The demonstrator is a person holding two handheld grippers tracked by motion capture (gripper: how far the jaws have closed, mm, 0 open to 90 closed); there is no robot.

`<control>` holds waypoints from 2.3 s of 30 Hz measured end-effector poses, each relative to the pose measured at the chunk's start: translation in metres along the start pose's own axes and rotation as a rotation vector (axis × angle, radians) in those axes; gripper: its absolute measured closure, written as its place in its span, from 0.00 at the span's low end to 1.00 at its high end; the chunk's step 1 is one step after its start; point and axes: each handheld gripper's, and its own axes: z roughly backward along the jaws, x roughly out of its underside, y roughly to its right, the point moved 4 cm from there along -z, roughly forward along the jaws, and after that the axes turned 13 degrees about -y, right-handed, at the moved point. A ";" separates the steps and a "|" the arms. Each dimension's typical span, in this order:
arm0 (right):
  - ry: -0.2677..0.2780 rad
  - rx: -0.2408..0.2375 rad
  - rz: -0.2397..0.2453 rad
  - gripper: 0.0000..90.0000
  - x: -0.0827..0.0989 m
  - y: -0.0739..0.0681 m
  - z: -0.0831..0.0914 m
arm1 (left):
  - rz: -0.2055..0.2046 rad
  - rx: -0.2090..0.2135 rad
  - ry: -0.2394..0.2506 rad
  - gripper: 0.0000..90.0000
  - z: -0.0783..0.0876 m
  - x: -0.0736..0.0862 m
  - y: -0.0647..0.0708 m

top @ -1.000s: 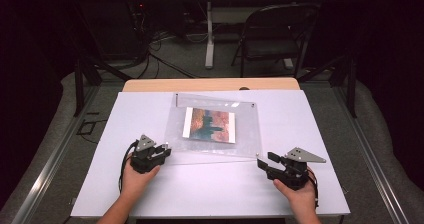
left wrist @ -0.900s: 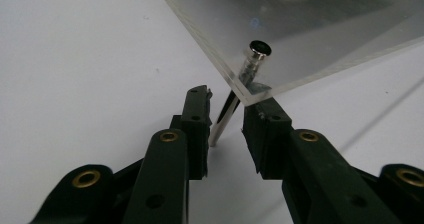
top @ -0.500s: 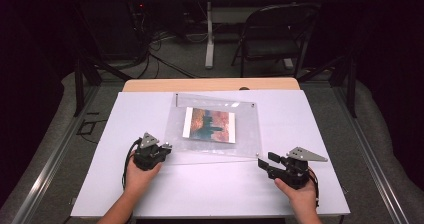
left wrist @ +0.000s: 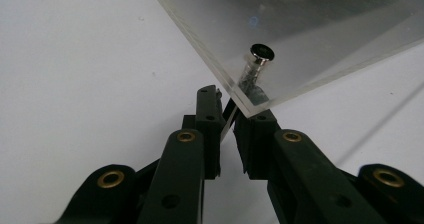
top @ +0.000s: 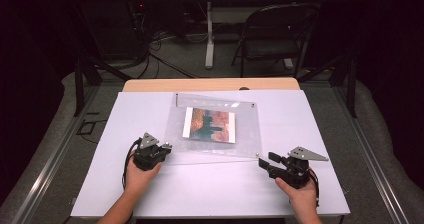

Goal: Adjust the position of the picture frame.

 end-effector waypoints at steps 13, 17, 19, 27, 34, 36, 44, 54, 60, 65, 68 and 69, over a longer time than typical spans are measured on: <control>0.001 -0.002 -0.011 0.52 0.000 0.002 0.001 | -0.078 0.061 0.002 0.92 0.017 0.002 0.033; 0.007 -0.004 -0.013 0.52 0.000 0.002 0.002 | -0.078 0.085 0.007 0.92 0.020 0.002 0.041; 0.005 -0.001 -0.014 0.52 0.000 0.002 0.002 | -0.082 0.103 0.005 0.92 0.021 0.003 0.047; 0.007 -0.003 -0.017 0.52 0.000 0.002 0.002 | -0.113 0.168 -0.015 0.91 0.021 0.007 0.072; 0.008 -0.004 -0.021 0.52 0.000 0.002 0.002 | -0.146 0.210 -0.037 0.91 0.014 0.008 0.093; 0.004 -0.005 -0.025 0.52 0.000 0.002 0.001 | -0.149 0.221 -0.043 0.91 0.011 0.008 0.099; 0.003 -0.008 -0.025 0.52 0.001 0.003 0.001 | -0.197 0.273 -0.061 0.90 0.003 0.007 0.126; -0.001 -0.010 -0.029 0.52 0.001 0.004 0.002 | -0.210 0.321 -0.058 0.89 -0.001 0.008 0.138; 0.001 -0.011 -0.030 0.52 0.001 0.003 0.001 | -0.187 0.335 -0.062 0.81 0.007 0.011 0.131; 0.006 -0.010 -0.034 0.52 0.001 0.004 0.002 | -0.154 0.346 -0.036 0.76 0.022 0.016 0.119; 0.009 -0.012 -0.035 0.52 0.001 0.004 0.002 | -0.136 0.327 -0.007 0.73 0.030 0.017 0.112; 0.008 -0.010 -0.034 0.52 0.001 0.004 0.002 | -0.139 0.308 0.004 0.72 0.033 0.017 0.109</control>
